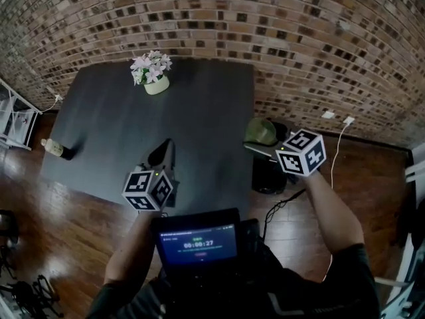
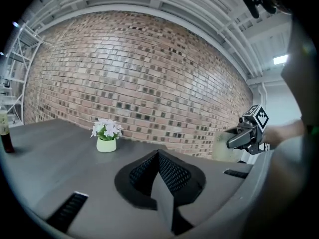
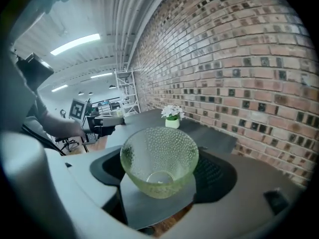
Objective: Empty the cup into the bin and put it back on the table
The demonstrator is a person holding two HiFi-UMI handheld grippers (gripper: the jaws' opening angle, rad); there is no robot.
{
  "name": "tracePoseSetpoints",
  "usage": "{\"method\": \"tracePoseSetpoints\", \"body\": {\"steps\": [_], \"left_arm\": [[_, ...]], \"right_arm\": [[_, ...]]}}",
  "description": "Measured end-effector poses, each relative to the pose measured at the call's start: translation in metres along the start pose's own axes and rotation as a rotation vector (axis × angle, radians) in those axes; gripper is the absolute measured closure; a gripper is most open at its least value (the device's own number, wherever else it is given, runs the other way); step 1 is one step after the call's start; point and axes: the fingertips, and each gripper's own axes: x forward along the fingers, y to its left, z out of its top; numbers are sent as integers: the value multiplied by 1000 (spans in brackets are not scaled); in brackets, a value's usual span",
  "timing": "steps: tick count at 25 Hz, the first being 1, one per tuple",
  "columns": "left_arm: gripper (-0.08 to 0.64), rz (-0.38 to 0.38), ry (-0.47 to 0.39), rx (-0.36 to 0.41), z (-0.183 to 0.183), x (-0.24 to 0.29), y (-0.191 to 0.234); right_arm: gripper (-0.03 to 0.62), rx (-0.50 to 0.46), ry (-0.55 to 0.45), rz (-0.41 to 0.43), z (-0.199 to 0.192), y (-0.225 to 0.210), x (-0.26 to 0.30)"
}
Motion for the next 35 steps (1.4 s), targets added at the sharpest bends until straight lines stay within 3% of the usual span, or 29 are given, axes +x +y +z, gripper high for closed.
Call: {"method": "tracePoseSetpoints", "body": {"steps": [12, 21, 27, 35], "left_arm": [[560, 84, -7, -35, -12, -34, 22], [560, 108, 32, -41, -36, -44, 36], [560, 56, 65, -38, -65, -43, 25], [560, -29, 125, -54, -108, -38, -1]], "right_arm": [[196, -42, -19, 176, 14, 64, 62], [196, -41, 3, 234, 5, 82, 102], [196, -35, 29, 242, -23, 87, 112], [196, -50, 51, 246, -91, 101, 115]]}}
